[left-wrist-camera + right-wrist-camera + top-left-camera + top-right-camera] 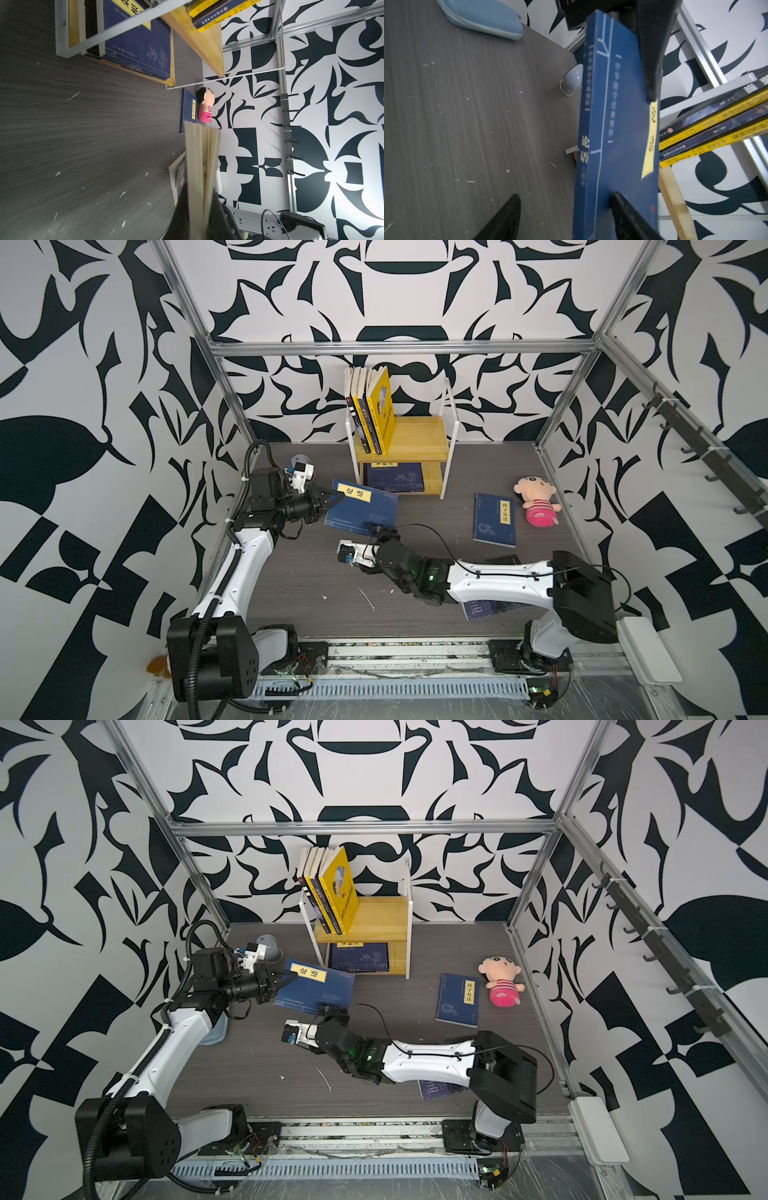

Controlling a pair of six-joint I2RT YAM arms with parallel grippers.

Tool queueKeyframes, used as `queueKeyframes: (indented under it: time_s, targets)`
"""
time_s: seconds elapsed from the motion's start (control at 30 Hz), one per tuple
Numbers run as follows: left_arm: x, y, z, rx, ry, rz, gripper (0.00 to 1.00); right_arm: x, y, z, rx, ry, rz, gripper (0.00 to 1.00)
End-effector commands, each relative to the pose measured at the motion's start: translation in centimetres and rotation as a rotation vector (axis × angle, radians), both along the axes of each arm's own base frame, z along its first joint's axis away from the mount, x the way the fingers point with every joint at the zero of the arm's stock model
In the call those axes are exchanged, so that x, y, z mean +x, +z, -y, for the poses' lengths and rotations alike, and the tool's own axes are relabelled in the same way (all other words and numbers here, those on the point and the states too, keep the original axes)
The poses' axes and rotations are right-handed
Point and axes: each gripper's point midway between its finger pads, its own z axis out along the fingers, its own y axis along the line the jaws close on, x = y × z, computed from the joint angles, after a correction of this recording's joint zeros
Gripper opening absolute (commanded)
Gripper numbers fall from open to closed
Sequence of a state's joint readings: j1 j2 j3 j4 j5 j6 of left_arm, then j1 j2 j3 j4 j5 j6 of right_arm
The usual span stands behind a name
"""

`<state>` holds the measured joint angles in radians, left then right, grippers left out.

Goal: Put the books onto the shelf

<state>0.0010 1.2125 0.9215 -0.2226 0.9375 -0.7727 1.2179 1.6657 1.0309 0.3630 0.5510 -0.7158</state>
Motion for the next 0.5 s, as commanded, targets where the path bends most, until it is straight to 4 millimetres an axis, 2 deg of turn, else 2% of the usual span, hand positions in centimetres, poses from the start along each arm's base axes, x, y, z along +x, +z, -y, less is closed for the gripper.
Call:
queueKeyframes:
  time_s: [0.0,0.1,0.13,0.23,0.27,0.3,0.43,0.47]
  targets:
    - [-0.2,0.7,0.1,-0.024,-0.006,0.012,0.0,2.1,5.6,-0.8,0.121,-0.089,0.17,0.63]
    - [-0.3,0.3,0.0,-0.019,-0.004,0.01,0.0,3.0,6.3,-0.9,0.132,-0.123,0.218,0.5]
    - [-0.4,0.3,0.0,-0.017,-0.003,0.015,0.0,3.3,6.4,-0.9,0.129,-0.129,0.226,0.41]
    - [-0.5,0.2,-0.1,-0.005,-0.001,0.026,0.02,3.8,6.5,-0.8,0.113,-0.14,0.243,0.06]
    - [-0.5,0.1,-0.1,0.001,-0.001,0.028,0.05,3.9,6.6,-0.6,0.107,-0.144,0.248,0.0]
    - [-0.5,0.1,-0.2,0.006,0.002,0.034,0.09,3.9,6.7,-0.4,0.104,-0.145,0.249,0.0]
    - [0.0,-0.2,-1.4,0.054,0.056,0.064,0.48,3.9,7.4,1.1,0.088,-0.123,0.226,0.0]
    - [0.1,-0.1,-1.9,0.072,0.072,0.084,0.53,3.7,7.6,1.6,0.093,-0.104,0.224,0.0]
